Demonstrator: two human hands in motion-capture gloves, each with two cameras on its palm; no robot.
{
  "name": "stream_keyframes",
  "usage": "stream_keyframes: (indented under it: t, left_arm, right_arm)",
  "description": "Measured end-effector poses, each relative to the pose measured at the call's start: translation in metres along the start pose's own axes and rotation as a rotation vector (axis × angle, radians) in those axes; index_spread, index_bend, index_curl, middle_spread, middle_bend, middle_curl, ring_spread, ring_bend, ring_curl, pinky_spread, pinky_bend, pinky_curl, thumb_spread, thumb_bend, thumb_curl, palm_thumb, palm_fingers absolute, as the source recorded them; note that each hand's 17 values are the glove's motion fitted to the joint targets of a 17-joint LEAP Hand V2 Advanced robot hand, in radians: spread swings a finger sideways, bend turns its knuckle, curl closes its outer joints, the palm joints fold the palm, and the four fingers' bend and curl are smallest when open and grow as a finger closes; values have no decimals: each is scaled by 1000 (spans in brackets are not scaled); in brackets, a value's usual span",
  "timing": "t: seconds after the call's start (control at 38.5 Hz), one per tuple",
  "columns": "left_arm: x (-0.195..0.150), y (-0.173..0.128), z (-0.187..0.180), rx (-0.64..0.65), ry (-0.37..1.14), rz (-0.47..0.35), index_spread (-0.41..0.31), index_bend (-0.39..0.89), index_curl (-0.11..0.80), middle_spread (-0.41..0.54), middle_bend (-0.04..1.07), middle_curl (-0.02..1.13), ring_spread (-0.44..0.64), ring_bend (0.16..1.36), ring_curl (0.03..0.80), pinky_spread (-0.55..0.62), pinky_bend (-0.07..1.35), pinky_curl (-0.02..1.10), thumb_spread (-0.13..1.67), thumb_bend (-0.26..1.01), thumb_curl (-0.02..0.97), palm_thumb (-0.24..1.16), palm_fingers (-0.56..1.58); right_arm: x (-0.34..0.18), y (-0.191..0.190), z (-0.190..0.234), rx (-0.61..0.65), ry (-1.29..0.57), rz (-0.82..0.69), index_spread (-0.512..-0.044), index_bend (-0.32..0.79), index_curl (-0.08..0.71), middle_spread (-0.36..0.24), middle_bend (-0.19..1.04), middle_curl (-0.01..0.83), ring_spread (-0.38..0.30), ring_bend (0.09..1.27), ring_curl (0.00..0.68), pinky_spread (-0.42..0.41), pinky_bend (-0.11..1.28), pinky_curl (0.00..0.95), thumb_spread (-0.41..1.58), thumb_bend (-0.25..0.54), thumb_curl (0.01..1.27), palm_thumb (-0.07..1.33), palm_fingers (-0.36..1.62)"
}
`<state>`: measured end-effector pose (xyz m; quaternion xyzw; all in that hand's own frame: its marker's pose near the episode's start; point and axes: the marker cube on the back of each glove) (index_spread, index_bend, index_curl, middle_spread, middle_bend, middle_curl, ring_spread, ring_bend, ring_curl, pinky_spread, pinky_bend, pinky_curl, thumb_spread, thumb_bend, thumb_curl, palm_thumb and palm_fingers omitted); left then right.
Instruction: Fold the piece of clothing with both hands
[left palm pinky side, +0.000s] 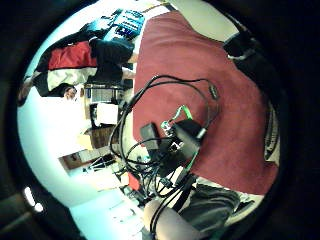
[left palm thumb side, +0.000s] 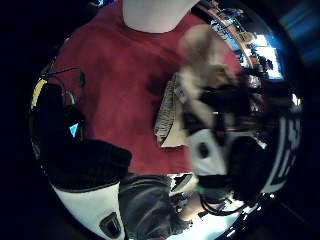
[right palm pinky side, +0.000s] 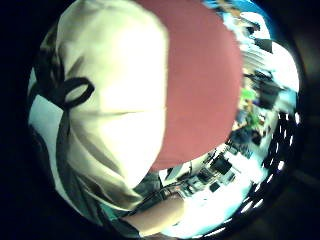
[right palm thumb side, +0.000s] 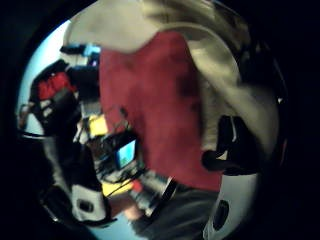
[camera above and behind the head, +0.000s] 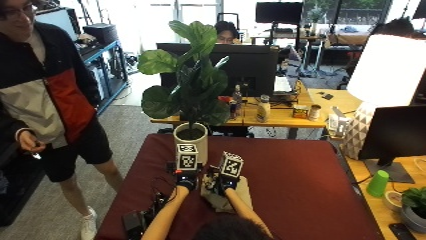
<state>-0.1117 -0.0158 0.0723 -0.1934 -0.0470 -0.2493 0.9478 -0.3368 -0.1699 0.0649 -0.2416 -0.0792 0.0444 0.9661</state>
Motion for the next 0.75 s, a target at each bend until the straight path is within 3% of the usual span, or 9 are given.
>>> stream_keyframes:
  t: [0.05, 0.08, 0.1, 0.13, 0.23, 0.34, 0.44, 0.6, 0.75]
  left_arm:
    - [-8, 4, 0, -5, -12, -8, -80, 121, 305, 21, 185, 318, -17, 642, 370, 75, 375, 377, 1589, 107, 292, 316, 428]
    - [-11, 5, 0, -10, -16, -10, -81, 122, 303, 21, 182, 319, -19, 639, 369, 80, 380, 378, 1591, 110, 296, 320, 431]
    - [-13, 6, 1, -16, -18, -11, -79, 116, 301, 20, 185, 321, -21, 642, 369, 74, 373, 377, 1592, 113, 299, 322, 425]
    - [-15, 6, 3, -24, -19, -11, -82, 128, 303, 20, 179, 322, -23, 637, 368, 79, 379, 379, 1592, 115, 302, 323, 433]
    - [-20, 8, 7, -53, -16, -9, -84, 129, 301, 19, 173, 325, -28, 632, 364, 80, 380, 379, 1593, 123, 313, 327, 437]
    - [-13, 10, 9, -58, -2, 15, -86, 130, 300, 23, 169, 326, -30, 634, 363, 85, 378, 379, 1595, 132, 324, 331, 440]
    - [0, 16, 10, -49, -10, 56, -87, 140, 302, 32, 158, 323, -25, 631, 361, 91, 375, 379, 1592, 132, 328, 315, 433]
    - [19, 23, 12, -34, -20, 108, -83, 144, 305, 35, 155, 319, -18, 628, 358, 99, 370, 379, 1586, 129, 335, 295, 427]
    - [30, 32, 11, -25, -18, 156, -82, 149, 311, 40, 156, 316, -15, 625, 356, 103, 359, 375, 1584, 127, 338, 276, 423]
  right_arm:
    - [-9, 0, 13, -92, -105, -19, -243, 65, 298, -170, 377, 518, -242, 712, 493, -264, 813, 524, 651, -17, 597, 1050, 1216]
    - [-10, -3, 15, -103, -153, -22, -251, 2, 273, -159, 321, 499, -246, 698, 481, -278, 827, 515, 717, -73, 558, 961, 1080]
    - [-9, -6, 15, -96, -198, -31, -250, 31, 274, -165, 363, 514, -247, 712, 488, -278, 824, 516, 717, -16, 573, 1027, 1179]
    - [-8, -9, 13, -80, -241, -48, -253, -1, 256, -151, 288, 487, -242, 690, 475, -283, 847, 512, 775, -104, 529, 884, 1038]
    - [4, -9, -9, -17, -350, -98, -250, 9, 225, -125, 245, 475, -233, 660, 462, -283, 858, 498, 927, -34, 492, 847, 1023]
    - [25, -9, -40, 159, -304, -170, -248, 18, 204, -96, 230, 468, -221, 644, 452, -272, 834, 489, 1073, -12, 466, 839, 1016]
    - [56, -25, -61, 280, -229, -190, -232, 85, 212, -67, 262, 473, -199, 610, 438, -224, 683, 440, 1186, 19, 459, 875, 1006]
    - [86, 0, -76, 225, -176, -143, -221, 87, 212, -55, 254, 467, -191, 573, 422, -203, 622, 409, 1270, 17, 442, 879, 1038]
    - [88, 6, -76, 318, -215, -218, -216, 83, 210, -56, 250, 466, -181, 550, 417, -190, 586, 399, 1298, -9, 426, 855, 1059]
